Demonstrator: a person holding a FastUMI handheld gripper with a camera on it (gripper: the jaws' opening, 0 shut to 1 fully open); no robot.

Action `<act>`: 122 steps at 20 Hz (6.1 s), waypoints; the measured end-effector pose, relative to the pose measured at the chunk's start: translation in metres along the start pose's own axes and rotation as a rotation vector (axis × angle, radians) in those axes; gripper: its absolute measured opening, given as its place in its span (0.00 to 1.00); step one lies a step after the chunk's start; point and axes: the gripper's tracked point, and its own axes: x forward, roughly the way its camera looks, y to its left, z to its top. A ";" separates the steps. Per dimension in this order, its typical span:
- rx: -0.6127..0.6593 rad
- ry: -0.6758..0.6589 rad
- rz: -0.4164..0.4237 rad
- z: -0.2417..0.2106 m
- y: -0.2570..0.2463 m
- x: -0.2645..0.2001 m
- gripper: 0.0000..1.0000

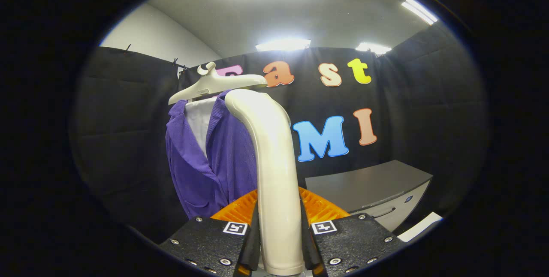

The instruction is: Iron the clothes twice with a garment steamer, once on the left side and once on the right side.

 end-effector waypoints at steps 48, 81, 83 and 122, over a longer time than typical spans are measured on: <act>-0.429 0.139 -0.103 -0.171 0.079 0.089 0.40; -0.415 0.516 0.110 -0.321 0.047 0.060 0.40; -0.406 0.583 0.149 -0.341 0.034 0.056 0.40; -0.066 0.106 0.136 -0.046 0.163 0.054 0.40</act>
